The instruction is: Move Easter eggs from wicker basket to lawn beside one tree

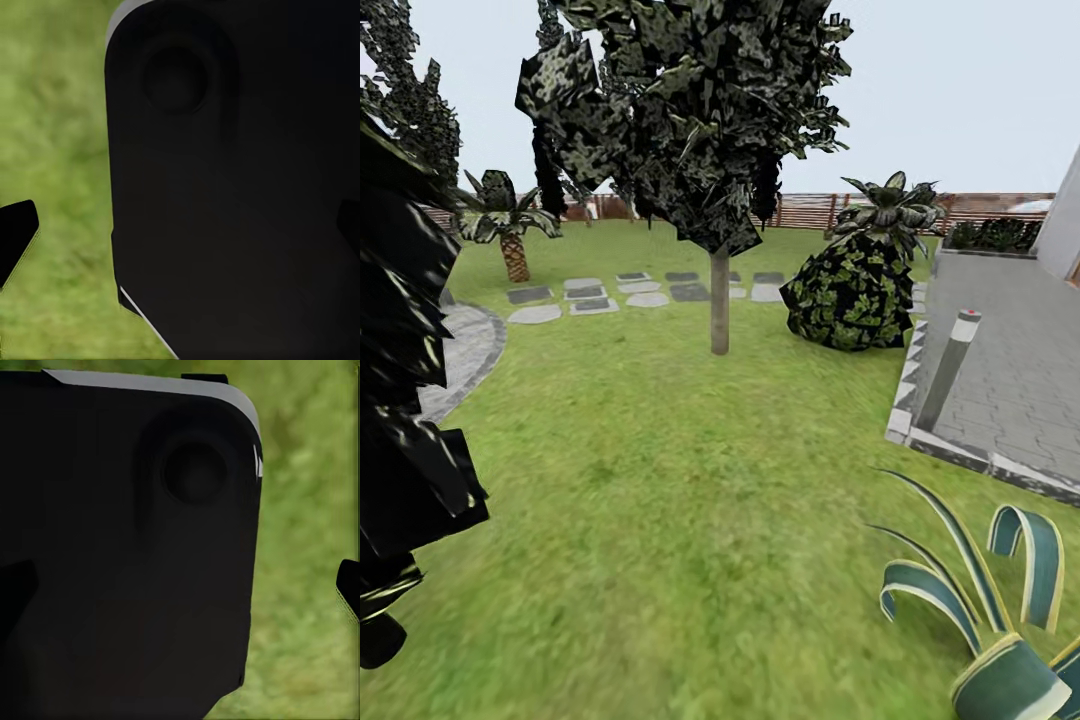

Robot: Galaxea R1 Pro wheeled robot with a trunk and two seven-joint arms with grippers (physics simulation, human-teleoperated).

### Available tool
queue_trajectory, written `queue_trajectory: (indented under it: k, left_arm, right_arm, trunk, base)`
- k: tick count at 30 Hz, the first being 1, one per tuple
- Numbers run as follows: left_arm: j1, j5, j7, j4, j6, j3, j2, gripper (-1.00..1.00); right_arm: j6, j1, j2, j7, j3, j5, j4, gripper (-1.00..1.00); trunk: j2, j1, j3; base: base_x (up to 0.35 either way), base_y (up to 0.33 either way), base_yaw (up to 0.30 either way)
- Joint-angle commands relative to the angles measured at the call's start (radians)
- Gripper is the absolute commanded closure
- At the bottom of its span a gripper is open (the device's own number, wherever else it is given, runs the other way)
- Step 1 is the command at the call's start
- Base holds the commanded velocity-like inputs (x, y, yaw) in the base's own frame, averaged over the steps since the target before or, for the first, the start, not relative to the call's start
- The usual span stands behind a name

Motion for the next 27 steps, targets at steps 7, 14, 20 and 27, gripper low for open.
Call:
queue_trajectory:
  k: [7,14,20,27]
  left_arm:
    - [0.0,0.001,0.0,0.0,-0.001,0.0,0.0,-1.0]
    - [0.0,0.001,0.0,0.0,-0.002,0.0,0.0,-1.0]
    - [0.0,0.001,0.0,0.0,-0.002,0.0,0.0,-1.0]
    - [0.0,0.001,0.0,0.0,-0.002,0.0,0.0,-1.0]
  right_arm:
    - [-0.003,-0.001,0.001,0.0,0.001,0.001,0.001,-1.0]
    - [-0.003,-0.001,0.001,0.0,0.001,0.001,0.001,-1.0]
    - [-0.003,-0.001,0.002,0.0,0.001,0.001,0.001,-1.0]
    - [-0.003,-0.001,0.002,0.0,0.001,0.002,0.001,-1.0]
  trunk:
    - [0.0,0.001,-0.001]
    - [0.0,0.001,-0.001]
    - [0.0,0.001,-0.001]
    - [0.0,0.001,-0.001]
  base:
    - [0.328,0.0,0.0]
    - [0.328,0.0,0.0]
    - [0.328,0.0,0.0]
    - [0.327,0.0,0.0]
